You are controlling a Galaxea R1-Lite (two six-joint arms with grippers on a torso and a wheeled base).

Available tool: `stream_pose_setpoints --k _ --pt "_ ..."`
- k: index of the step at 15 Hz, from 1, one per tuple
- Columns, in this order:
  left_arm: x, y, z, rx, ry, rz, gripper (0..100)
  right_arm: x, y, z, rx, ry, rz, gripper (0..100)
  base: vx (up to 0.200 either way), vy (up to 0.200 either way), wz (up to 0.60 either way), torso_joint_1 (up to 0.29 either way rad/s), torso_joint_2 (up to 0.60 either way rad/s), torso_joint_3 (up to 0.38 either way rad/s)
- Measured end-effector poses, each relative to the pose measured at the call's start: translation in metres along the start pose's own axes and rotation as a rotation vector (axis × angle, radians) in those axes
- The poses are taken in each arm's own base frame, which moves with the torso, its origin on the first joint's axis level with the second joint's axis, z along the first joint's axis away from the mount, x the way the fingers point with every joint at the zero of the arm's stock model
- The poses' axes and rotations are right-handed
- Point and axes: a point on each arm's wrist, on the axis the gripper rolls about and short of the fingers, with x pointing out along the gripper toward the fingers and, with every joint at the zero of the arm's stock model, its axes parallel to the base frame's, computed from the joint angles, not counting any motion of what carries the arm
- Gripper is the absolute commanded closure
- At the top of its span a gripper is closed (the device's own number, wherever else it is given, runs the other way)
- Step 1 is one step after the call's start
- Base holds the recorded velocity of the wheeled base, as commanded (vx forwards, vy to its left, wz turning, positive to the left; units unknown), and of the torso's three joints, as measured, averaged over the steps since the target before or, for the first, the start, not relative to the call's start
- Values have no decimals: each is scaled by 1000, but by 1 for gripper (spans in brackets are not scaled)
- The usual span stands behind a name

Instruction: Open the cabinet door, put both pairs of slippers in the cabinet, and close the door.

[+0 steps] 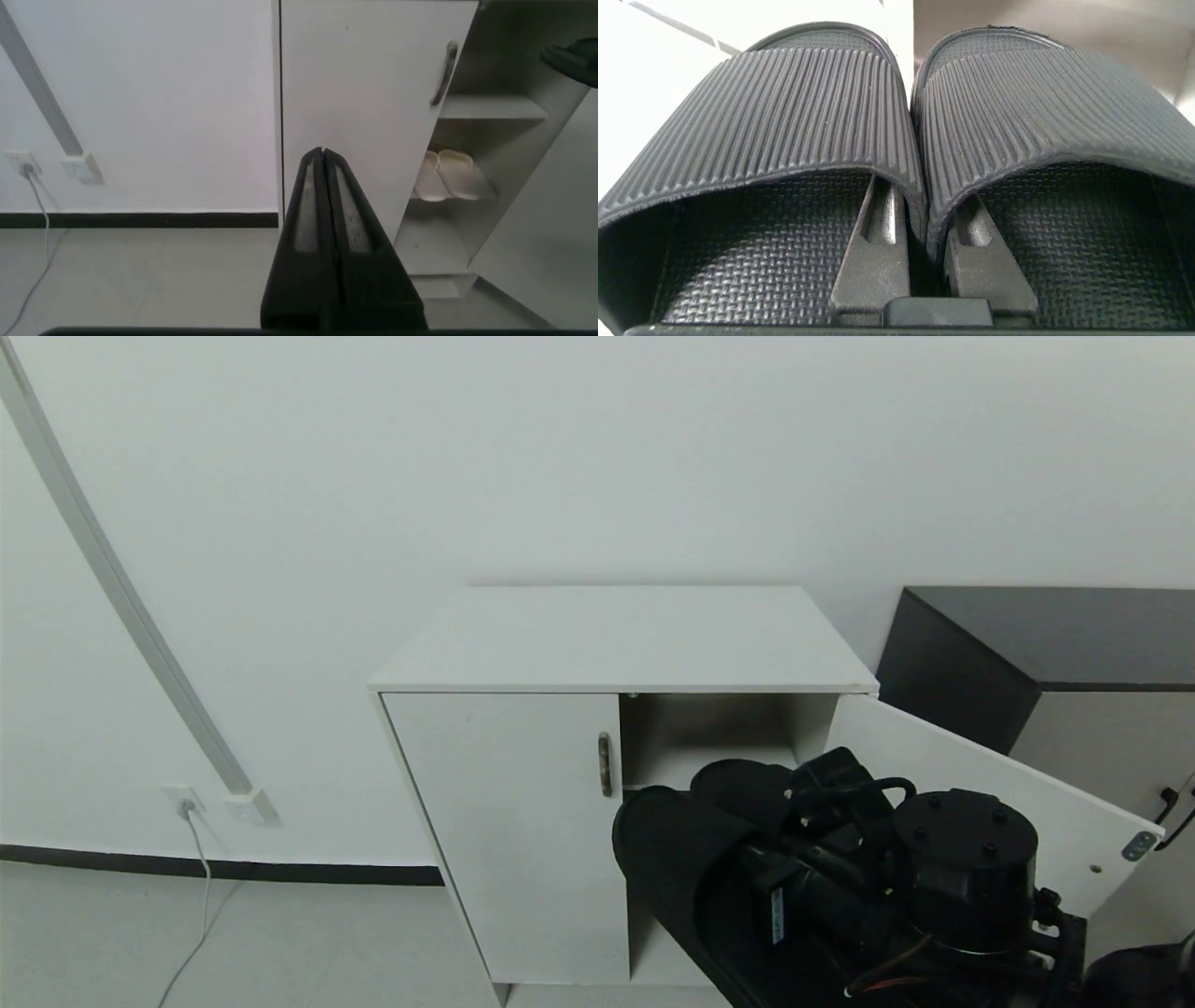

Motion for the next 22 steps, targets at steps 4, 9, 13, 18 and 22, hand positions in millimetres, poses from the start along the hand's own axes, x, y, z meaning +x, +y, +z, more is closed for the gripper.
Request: stream_pose_setpoints --k 4,9,13,18,22 --pt "0 0 0 0 0 0 100 0 -1 0 1 -1 -3 100 0 0 0 -193 510 321" --pt "0 0 0 -1 0 0 100 0 -1 0 -6 0 -4 100 0 0 0 -162 485 318" --pt "0 0 0 0 0 0 100 3 -1 -3 -11 13 -5 100 0 0 0 -129 467 332" --pt "0 0 0 0 0 0 100 3 -1 -6 -13 21 -6 100 0 0 0 -82 450 363" --pt "0 0 0 0 0 -1 100 2 -1 -7 -16 19 -4 100 0 0 0 -18 367 347"
